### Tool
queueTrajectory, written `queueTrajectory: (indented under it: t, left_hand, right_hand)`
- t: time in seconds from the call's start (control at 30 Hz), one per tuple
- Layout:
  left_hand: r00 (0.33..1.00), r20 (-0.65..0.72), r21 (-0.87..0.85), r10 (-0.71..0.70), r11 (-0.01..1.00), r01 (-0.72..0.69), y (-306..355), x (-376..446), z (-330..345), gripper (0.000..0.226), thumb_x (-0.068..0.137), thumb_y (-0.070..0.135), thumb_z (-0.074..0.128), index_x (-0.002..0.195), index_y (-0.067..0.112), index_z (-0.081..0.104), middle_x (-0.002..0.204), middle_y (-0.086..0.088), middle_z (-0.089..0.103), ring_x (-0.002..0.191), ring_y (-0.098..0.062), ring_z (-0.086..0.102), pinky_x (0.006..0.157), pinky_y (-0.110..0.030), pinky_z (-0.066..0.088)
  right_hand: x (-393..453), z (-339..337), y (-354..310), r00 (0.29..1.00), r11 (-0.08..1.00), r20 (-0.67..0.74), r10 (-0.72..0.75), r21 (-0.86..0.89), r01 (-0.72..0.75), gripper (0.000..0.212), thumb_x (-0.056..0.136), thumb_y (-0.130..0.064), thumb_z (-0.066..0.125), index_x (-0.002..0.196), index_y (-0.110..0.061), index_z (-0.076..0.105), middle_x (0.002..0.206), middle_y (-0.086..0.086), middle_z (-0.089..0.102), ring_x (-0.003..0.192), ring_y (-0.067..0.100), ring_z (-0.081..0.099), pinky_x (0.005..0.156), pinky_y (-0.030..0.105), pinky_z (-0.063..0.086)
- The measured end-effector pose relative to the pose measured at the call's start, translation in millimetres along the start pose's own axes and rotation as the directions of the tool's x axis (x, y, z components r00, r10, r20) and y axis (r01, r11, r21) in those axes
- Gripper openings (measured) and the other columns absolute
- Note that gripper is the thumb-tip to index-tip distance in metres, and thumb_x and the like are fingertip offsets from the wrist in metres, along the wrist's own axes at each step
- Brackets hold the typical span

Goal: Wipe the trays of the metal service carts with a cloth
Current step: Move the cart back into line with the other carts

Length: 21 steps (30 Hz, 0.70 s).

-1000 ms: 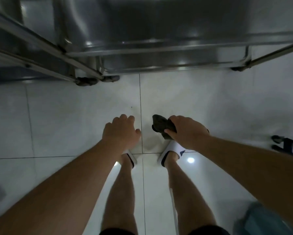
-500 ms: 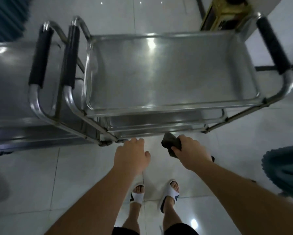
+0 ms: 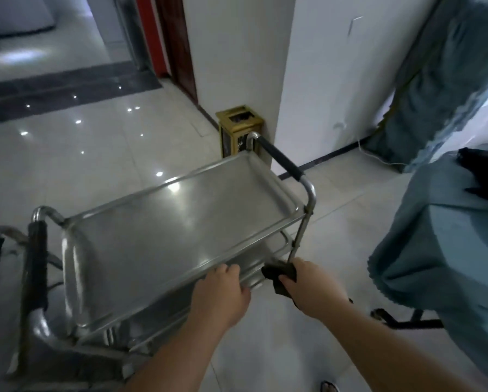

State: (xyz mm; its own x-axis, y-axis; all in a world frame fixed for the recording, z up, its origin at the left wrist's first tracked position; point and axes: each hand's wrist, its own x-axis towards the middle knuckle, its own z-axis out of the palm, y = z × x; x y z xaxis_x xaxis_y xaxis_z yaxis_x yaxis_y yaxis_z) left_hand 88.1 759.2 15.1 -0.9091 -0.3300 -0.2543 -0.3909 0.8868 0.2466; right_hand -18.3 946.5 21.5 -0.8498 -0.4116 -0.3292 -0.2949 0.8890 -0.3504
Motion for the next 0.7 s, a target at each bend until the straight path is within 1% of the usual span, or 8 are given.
queueTrajectory:
  t: [0.1,0.17,0.23,0.33,0.4,0.47,0.6,0.7]
  left_hand:
    - [0.996,-0.008,0.039,0.089,0.995,-0.089,56.1,30.3,-7.0,0.041,0.1,0.049,0.048,0.133,0.026,0.055,0.132,0.001,0.059,0.122,-0.025,0.059,0.095,-0.037,0.049]
    - [0.991,0.003,0.066,0.135,0.989,-0.135,103.4,56.2,-8.6,0.041,0.1,0.05,0.046,0.132,0.027,0.056,0.133,0.001,0.059,0.123,-0.025,0.058,0.096,-0.037,0.048]
    - [0.986,0.016,0.072,0.167,0.983,-0.168,156.2,82.0,-9.7,0.04,0.101,0.051,0.044,0.131,0.027,0.056,0.134,0.001,0.059,0.122,-0.026,0.058,0.096,-0.039,0.047]
    - [0.983,0.016,0.06,0.185,0.981,-0.186,231.5,115.8,-13.1,0.037,0.1,0.05,0.043,0.126,0.028,0.057,0.131,0.0,0.06,0.118,-0.027,0.059,0.094,-0.04,0.049]
    - [0.979,0.025,0.083,0.201,0.976,-0.202,282.6,136.6,-12.3,0.04,0.1,0.049,0.043,0.13,0.027,0.057,0.134,-0.001,0.06,0.12,-0.028,0.059,0.097,-0.042,0.05]
    - [0.977,0.034,0.104,0.213,0.971,-0.215,325.2,156.0,-11.3,0.046,0.101,0.049,0.04,0.138,0.026,0.054,0.138,-0.002,0.059,0.121,-0.026,0.058,0.096,-0.043,0.049]
    - [0.97,0.068,0.098,0.232,0.966,-0.238,386.0,193.0,-4.3,0.051,0.101,0.05,0.037,0.144,0.025,0.051,0.137,-0.001,0.058,0.114,-0.021,0.057,0.09,-0.042,0.051]
    - [0.97,0.067,0.135,0.234,0.961,-0.242,411.8,224.7,-4.1,0.052,0.102,0.051,0.037,0.146,0.025,0.049,0.138,0.0,0.058,0.113,-0.021,0.057,0.085,-0.041,0.047]
  right_hand:
    - [7.4,-36.1,53.8,0.993,0.995,-0.068,0.094,0.028,-0.092,0.024,0.1,-0.057,0.05,0.102,-0.034,0.052,0.09,-0.011,0.06,0.079,0.013,0.063,0.075,0.04,0.061]
    - [13.8,-60.8,96.8,0.983,0.989,-0.116,0.143,0.055,-0.138,0.023,0.101,-0.055,0.05,0.104,-0.033,0.052,0.089,-0.011,0.059,0.076,0.011,0.062,0.073,0.037,0.06]
    - [20.6,-86.0,142.1,0.97,0.983,-0.163,0.183,0.06,-0.175,0.023,0.103,-0.054,0.048,0.104,-0.031,0.05,0.088,-0.011,0.058,0.075,0.01,0.059,0.07,0.033,0.055]
    - [28.9,-129.2,203.3,0.954,0.972,-0.184,0.235,0.051,-0.23,0.026,0.105,-0.053,0.045,0.107,-0.028,0.051,0.091,-0.008,0.059,0.079,0.014,0.061,0.072,0.037,0.056]
    - [33.4,-160.8,246.9,0.947,0.966,-0.191,0.258,0.065,-0.25,0.028,0.105,-0.053,0.046,0.108,-0.026,0.052,0.095,-0.006,0.061,0.083,0.017,0.062,0.074,0.039,0.057]
    - [42.4,-189.7,284.7,0.943,0.965,-0.207,0.261,0.073,-0.251,0.029,0.105,-0.052,0.046,0.108,-0.024,0.052,0.097,-0.004,0.063,0.085,0.019,0.063,0.076,0.041,0.058]
    - [72.3,-231.0,342.4,0.929,0.955,-0.224,0.296,0.09,-0.283,0.027,0.104,-0.05,0.047,0.104,-0.023,0.051,0.095,-0.002,0.062,0.084,0.021,0.062,0.077,0.045,0.059]
    - [102.5,-245.6,363.0,0.923,0.95,-0.229,0.309,0.113,-0.29,0.026,0.104,-0.05,0.048,0.106,-0.024,0.052,0.092,-0.004,0.061,0.083,0.019,0.063,0.075,0.043,0.059]
